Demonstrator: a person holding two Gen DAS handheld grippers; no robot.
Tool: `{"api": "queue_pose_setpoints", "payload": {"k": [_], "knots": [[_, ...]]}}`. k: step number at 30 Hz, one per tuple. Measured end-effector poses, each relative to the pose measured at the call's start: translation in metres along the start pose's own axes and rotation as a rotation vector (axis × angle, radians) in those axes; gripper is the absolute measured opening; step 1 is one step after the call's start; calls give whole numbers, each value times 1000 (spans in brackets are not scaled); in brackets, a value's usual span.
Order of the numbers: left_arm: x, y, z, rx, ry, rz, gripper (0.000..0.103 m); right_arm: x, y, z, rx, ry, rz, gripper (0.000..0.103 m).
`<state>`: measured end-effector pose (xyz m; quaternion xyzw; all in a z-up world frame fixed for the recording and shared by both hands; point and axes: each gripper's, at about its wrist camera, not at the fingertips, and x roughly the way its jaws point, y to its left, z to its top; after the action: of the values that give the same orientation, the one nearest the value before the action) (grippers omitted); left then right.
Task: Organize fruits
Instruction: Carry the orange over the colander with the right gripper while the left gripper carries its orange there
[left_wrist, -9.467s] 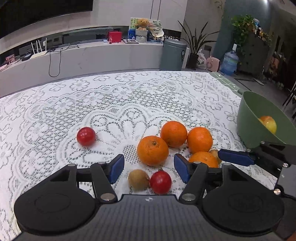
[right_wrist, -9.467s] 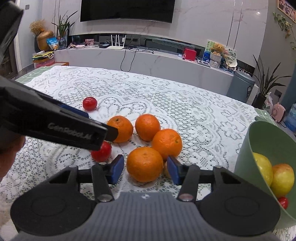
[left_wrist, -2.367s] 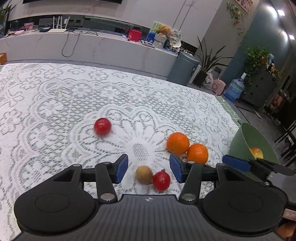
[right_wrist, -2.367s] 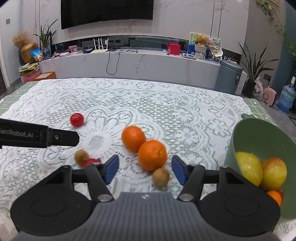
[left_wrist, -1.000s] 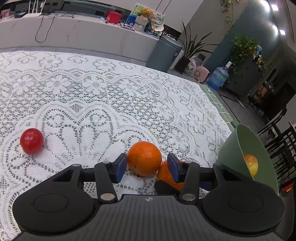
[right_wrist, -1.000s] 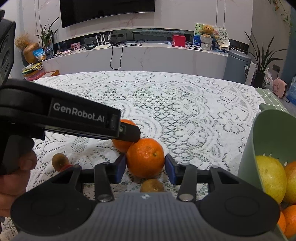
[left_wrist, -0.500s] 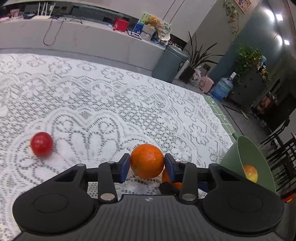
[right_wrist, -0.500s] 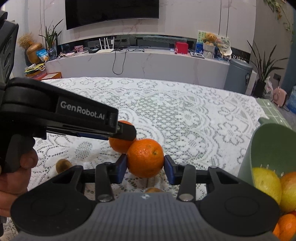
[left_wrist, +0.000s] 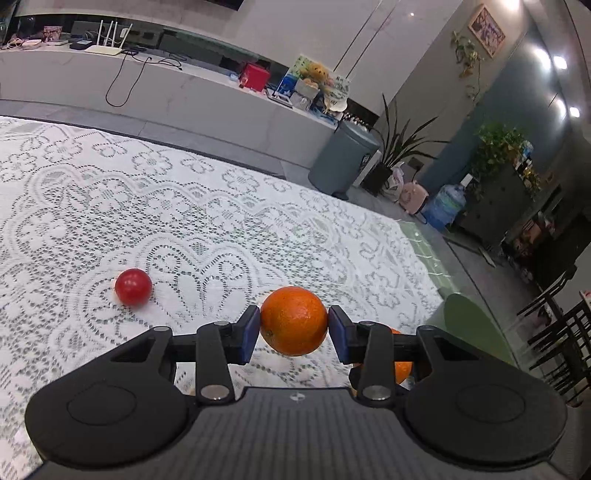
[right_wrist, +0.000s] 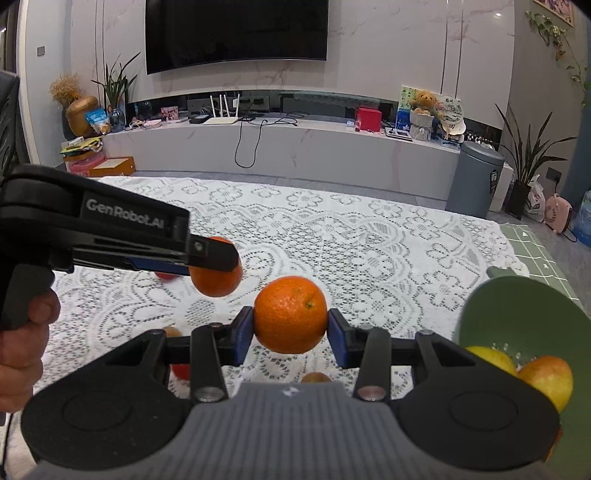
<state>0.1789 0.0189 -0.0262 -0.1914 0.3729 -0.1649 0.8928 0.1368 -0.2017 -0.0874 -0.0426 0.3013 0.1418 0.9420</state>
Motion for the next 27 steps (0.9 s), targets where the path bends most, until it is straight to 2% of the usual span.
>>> {"api": "queue_pose_setpoints", "payload": {"k": [15,27], "knots": [[-41,-48,-13,73,-44,-30,46,-72,-24,-11,41,-62,-11,40],[-41,-103,-23,161,-31,-105,45,-115,-72,-22,95,-112,-72,40]]}}
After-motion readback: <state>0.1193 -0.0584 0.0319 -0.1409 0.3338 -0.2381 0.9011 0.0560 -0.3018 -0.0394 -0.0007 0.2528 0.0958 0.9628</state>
